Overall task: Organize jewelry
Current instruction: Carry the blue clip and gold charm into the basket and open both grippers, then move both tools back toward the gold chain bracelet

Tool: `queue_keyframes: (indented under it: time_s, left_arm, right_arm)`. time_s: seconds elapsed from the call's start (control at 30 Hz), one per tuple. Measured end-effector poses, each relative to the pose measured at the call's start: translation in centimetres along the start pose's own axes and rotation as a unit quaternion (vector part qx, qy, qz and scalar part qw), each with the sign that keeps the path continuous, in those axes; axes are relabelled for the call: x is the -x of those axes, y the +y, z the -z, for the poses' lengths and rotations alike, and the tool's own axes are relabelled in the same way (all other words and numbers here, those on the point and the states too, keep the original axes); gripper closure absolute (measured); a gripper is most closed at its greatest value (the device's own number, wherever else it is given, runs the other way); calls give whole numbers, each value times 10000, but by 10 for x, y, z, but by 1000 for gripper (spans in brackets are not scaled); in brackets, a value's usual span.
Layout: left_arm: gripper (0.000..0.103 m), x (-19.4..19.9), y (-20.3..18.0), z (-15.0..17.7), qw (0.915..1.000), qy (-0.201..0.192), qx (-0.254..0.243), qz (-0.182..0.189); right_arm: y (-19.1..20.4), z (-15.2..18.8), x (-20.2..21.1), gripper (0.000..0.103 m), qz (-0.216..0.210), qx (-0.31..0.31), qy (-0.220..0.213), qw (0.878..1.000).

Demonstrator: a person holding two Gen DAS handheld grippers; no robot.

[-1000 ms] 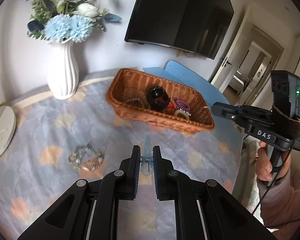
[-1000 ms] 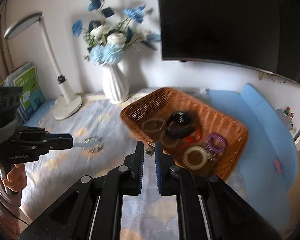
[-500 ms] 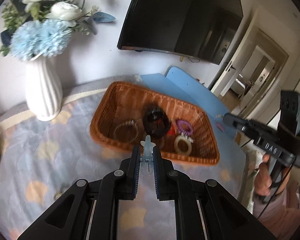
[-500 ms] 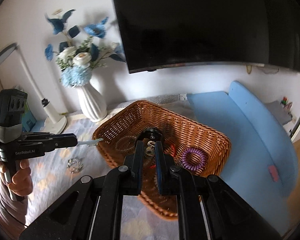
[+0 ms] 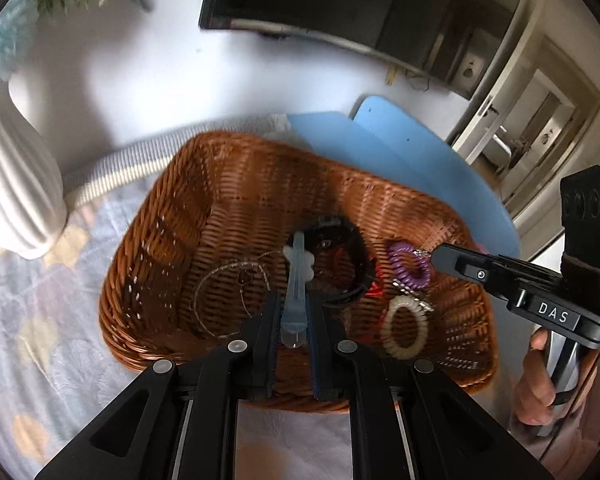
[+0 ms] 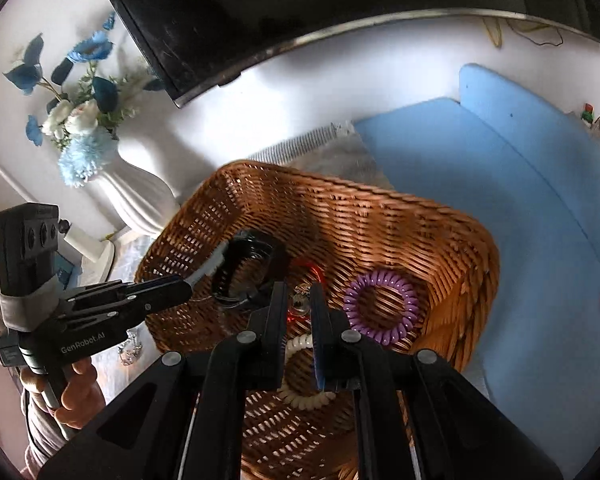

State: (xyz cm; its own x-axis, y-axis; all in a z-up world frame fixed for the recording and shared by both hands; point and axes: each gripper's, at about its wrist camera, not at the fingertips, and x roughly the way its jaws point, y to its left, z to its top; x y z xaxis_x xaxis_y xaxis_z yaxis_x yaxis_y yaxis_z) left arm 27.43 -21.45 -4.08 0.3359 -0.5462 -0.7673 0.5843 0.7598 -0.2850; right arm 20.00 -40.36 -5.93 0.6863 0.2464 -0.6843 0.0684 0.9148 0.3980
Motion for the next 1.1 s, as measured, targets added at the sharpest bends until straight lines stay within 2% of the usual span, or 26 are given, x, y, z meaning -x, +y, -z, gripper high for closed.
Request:
queue_keyframes:
  time_s: [0.2,0.27,0.33,0.47,0.63,0.77,0.87,1.1]
  left_arm:
    - [88,3,5,1,10000,-19,72,-20]
    - [74,9,8,1,9998,-64,148,112]
    - [67,20,11,2,9994,-185,231,182]
    - [66,50,20,10,9981,-410,334,315]
    - [66,97,37,31,9968,-724,339,83]
    - [66,142,65,56,9926,-1049,613,90]
    - [66,167,88,76,9889,-1243,815,-53]
    - [66,184,124,120,9855,-1255,1132,-140]
  right_arm:
    - [0,1,0,87,-86,-36,-69,9999]
    - [1,1,4,82,-79,-38,-103,9999]
    - [3,3,10,76,-41,-13,-140,9999]
    - [13,9,22,74,-107,50,-208,9997]
    - [40,20,33,72,-201,313,-257,9990]
    - [67,31,36,70,-401,468,-262,9978]
    - [90,41,34,70,-544,634,-207,9963]
    - [142,65,15,70,-628,1074,110,9922]
